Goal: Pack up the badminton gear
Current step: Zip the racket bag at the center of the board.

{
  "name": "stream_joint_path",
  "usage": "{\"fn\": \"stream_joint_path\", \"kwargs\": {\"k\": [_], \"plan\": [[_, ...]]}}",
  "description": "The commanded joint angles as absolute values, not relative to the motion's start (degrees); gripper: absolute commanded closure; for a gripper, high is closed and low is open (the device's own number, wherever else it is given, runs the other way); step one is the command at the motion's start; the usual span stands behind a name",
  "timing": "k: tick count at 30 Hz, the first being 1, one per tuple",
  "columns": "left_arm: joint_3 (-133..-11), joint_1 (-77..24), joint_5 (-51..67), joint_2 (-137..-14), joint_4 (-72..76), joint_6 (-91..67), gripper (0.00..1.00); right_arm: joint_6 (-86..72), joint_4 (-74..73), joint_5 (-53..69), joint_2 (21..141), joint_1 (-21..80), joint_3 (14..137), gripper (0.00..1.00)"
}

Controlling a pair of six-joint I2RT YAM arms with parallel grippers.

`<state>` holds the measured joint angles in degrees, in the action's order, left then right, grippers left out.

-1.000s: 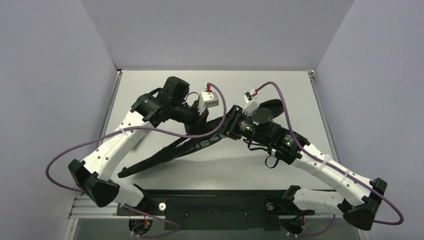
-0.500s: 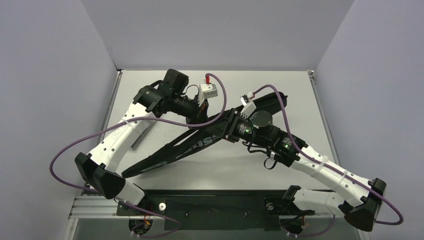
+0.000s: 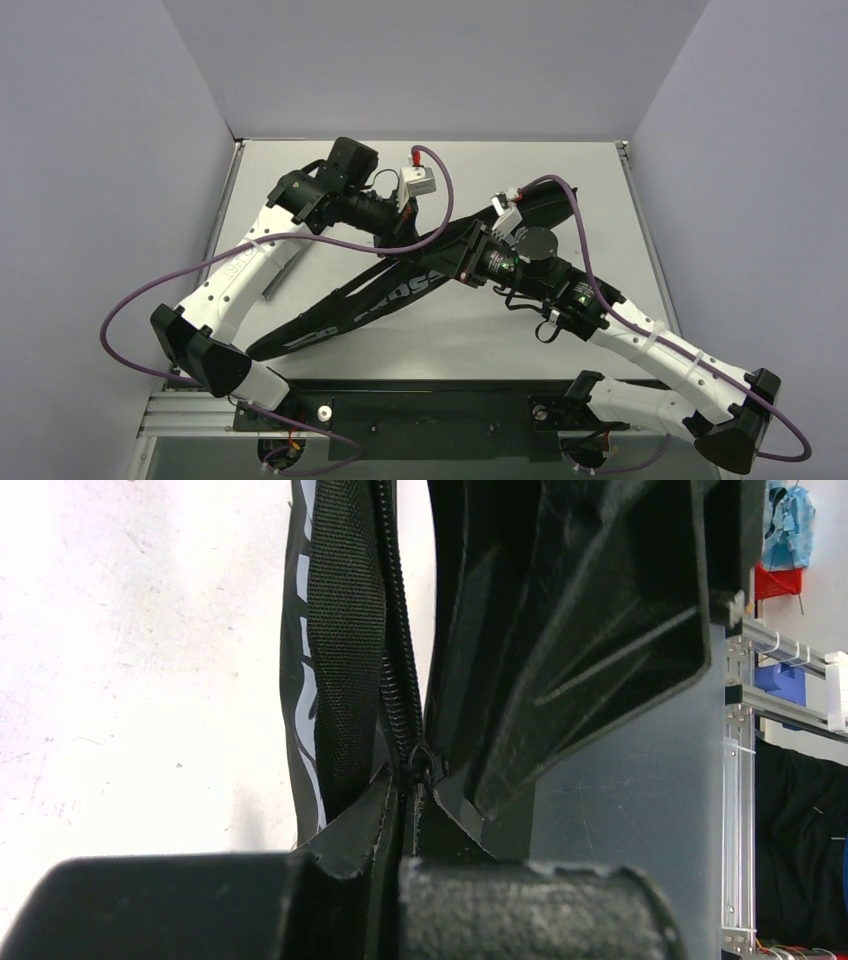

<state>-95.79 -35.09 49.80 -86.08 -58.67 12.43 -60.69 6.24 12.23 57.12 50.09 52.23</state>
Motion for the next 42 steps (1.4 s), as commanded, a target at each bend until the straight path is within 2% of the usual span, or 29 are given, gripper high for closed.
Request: {"fn": "stream_joint_path", "kwargs": {"k": [1, 14, 16, 21, 42], "plan": [[-99.23, -35.22, 57.48, -84.3, -57.11, 12.5, 1.0, -61.48, 7.66, 10.46, 54.73, 47.92, 50.56, 0.77], [-98.46, -35.75, 58.1, -83.92, -57.44, 12.79, 1.0, -62.86, 12.4, 11.93, 56.92, 47.61, 50.79, 0.8], [-97.82, -35.83, 58.11, -83.75, -57.29, 12.63, 1.0, -63.11, 13.12, 11.95, 57.2, 47.63, 50.94, 0.83], [-96.74, -35.95, 57.76, -83.07, -56.45, 12.38, 1.0, -63.19, 12.83, 10.97, 56.63, 47.78, 50.87, 1.0], [-94.09, -36.57, 52.15, -80.66, -57.61, 17.76, 1.0, -66.07, 1.28, 4.91, 43.72, 39.59, 49.46, 1.0]]}}
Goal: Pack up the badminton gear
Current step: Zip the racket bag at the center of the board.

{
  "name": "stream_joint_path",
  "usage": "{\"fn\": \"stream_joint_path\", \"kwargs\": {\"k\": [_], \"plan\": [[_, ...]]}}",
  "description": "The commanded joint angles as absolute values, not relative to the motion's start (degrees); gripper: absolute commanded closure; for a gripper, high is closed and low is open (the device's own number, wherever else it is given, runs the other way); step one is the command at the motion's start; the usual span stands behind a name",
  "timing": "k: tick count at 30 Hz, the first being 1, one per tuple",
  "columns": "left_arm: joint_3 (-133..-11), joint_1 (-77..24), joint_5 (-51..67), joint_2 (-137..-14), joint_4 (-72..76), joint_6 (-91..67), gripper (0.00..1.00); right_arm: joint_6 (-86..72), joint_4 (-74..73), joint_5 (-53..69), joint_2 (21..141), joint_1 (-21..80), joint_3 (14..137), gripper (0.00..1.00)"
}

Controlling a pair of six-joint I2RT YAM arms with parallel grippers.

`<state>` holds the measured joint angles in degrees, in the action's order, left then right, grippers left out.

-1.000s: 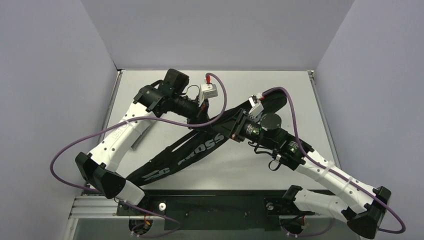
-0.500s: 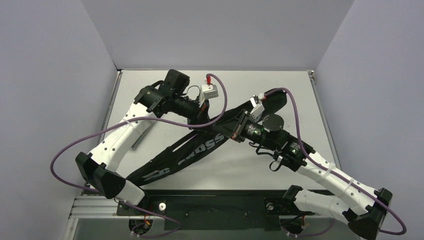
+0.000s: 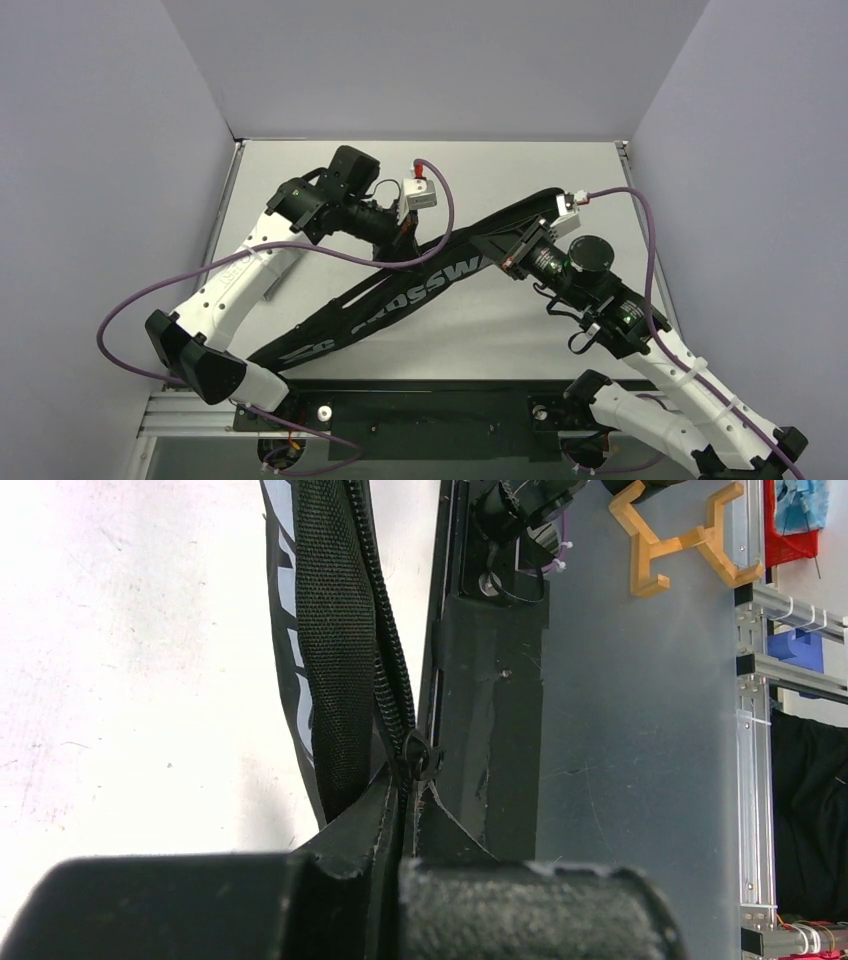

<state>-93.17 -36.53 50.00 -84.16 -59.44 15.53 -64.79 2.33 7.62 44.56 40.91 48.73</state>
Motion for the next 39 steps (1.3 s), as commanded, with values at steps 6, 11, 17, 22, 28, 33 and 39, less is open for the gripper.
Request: {"fn": "stream_joint_path", "kwargs": {"k": [6, 11, 17, 22, 28, 33, 39], "plan": [[-93.5, -36.71, 51.72, -80.02, -57.42, 17.86, 1.0, -62.04, -2.82, 7.49, 47.04, 41.48, 54.21, 1.0], [-93.67, -36.6, 51.75, -80.1, -56.68, 16.76, 1.0, -49.76, -10.28, 1.67, 50.1, 50.62, 58.55, 0.66], [-93.43, -36.24, 54.84, -81.33, -53.97, 11.06, 1.0, -43.44, -6.73, -1.39, 51.77, 55.5, 56.52, 0.62], [-93.25, -36.3, 56.08, -81.37, -52.26, 8.72, 1.0, -43.08, 2.19, -0.56, 52.57, 55.39, 53.45, 0.65], [-93.3, -36.27, 56.6, -81.4, -51.9, 8.09, 1.0, -44.85, 9.42, 5.04, 54.98, 54.88, 52.71, 0.68], [-93.07, -36.27, 56.98, -81.29, -52.09, 8.29, 1.0, -48.05, 14.97, 8.04, 53.16, 53.64, 49.21, 0.69], [-92.74, -36.18, 57.46, -81.37, -51.84, 8.29, 1.0, -48.58, 14.44, 8.87, 50.79, 52.21, 47.95, 0.69]]}}
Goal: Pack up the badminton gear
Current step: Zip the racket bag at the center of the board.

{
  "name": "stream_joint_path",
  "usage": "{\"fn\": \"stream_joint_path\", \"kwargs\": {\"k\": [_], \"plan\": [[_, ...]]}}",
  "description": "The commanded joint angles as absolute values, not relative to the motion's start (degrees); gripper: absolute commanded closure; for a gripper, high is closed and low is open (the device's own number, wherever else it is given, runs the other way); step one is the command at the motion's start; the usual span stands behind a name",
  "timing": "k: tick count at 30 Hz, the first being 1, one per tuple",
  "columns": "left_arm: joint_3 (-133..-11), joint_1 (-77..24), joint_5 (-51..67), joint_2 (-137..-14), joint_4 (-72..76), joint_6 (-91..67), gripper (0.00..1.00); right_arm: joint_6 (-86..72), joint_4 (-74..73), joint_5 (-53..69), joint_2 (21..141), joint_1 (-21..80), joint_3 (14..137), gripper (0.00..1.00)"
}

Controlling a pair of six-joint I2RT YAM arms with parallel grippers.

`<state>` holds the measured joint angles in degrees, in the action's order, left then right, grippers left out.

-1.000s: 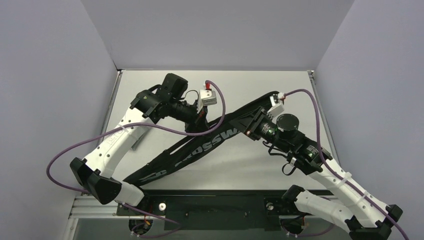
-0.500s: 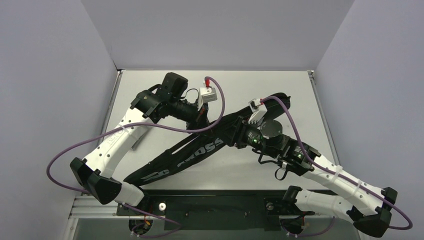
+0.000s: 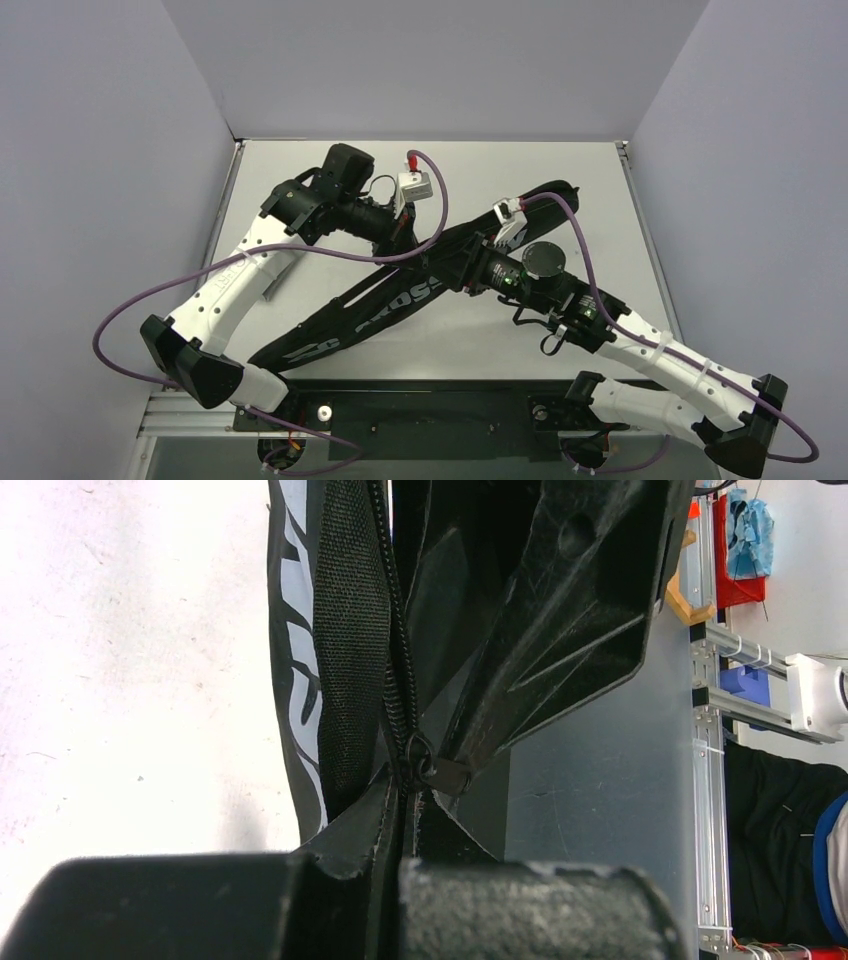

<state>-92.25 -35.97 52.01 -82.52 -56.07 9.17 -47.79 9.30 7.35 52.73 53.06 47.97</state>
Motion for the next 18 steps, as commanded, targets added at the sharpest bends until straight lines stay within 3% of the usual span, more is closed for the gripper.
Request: {"fn": "stream_joint_path", "kwargs": {"k": [1, 18], "plan": [[-92.73, -36.15, 57.47, -81.38, -51.74, 8.2, 1.0, -48.64, 14.77, 9.07, 50.71, 52.05, 47.91, 0.69], [-92.42, -36.18, 57.81, -81.05, -51.22, 6.89, 1.0, -52.01, 21.76, 11.16, 51.0, 50.71, 46.05, 0.73]]}}
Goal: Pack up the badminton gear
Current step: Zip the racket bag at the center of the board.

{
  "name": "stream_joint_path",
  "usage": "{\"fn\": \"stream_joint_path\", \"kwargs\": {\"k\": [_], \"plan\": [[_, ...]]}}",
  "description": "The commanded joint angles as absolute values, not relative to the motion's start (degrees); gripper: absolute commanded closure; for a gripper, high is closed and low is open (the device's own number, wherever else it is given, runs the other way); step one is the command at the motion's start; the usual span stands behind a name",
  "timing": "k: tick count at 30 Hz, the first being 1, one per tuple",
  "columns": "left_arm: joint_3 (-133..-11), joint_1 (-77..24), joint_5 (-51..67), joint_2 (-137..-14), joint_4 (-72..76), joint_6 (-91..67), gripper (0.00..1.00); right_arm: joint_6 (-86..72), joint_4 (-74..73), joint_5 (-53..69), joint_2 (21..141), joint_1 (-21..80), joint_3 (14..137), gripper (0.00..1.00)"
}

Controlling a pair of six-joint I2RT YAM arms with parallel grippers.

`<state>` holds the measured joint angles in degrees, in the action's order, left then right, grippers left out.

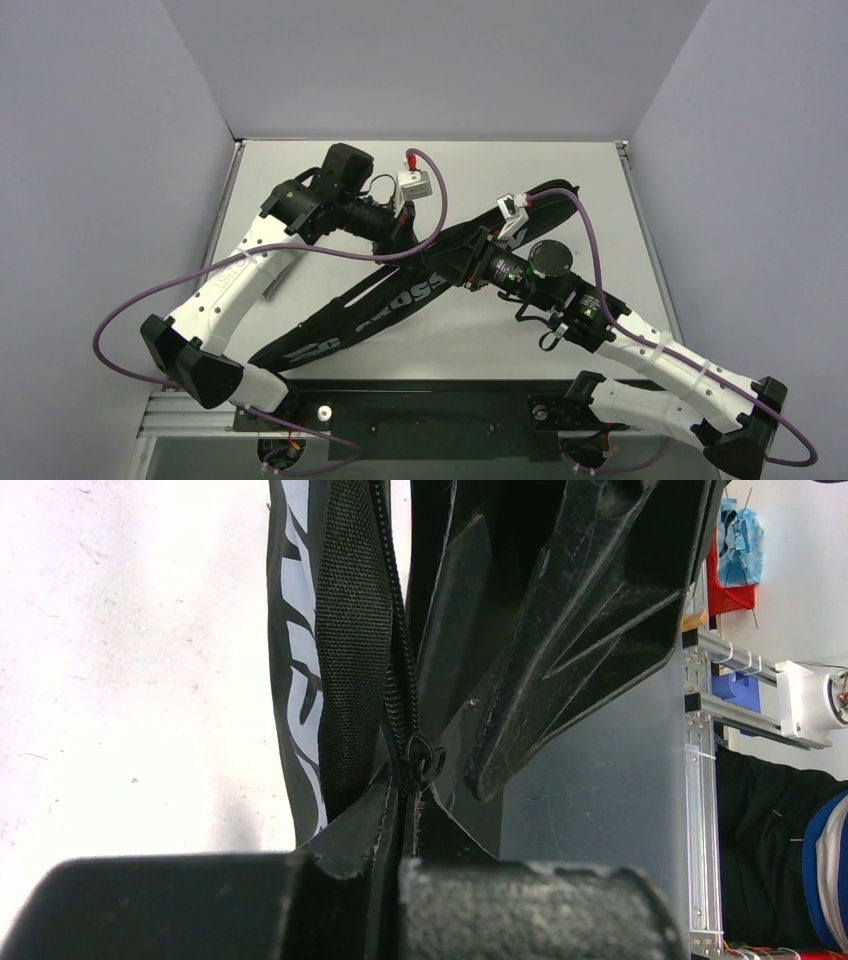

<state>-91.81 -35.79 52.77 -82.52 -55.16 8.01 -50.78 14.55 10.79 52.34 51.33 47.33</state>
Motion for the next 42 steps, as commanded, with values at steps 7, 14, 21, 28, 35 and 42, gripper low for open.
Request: {"fn": "stream_joint_path", "kwargs": {"k": [7, 14, 21, 28, 35, 42], "plan": [[-92.85, -36.2, 57.67, -81.13, -50.91, 6.64, 1.0, -52.49, 22.82, 11.19, 52.58, 50.52, 46.4, 0.74], [-92.73, -36.27, 57.63, -80.94, -51.05, 6.6, 1.0, -53.27, 24.84, 12.32, 55.25, 50.5, 47.21, 0.84], [-92.82, -36.3, 57.77, -80.87, -51.4, 7.09, 1.0, -54.77, 24.04, 11.24, 54.07, 49.19, 47.08, 1.0], [-92.55, -36.27, 54.39, -80.78, -53.3, 8.74, 1.0, -60.89, 22.2, 11.66, 50.84, 43.57, 47.06, 1.0], [-90.43, -36.04, 52.71, -79.42, -54.25, 11.11, 1.0, -64.36, 19.46, 12.78, 49.36, 38.99, 49.15, 1.0], [-89.45, -35.93, 49.46, -78.48, -55.5, 13.13, 1.0, -71.92, 21.57, 13.65, 47.79, 33.0, 47.11, 1.0]]}}
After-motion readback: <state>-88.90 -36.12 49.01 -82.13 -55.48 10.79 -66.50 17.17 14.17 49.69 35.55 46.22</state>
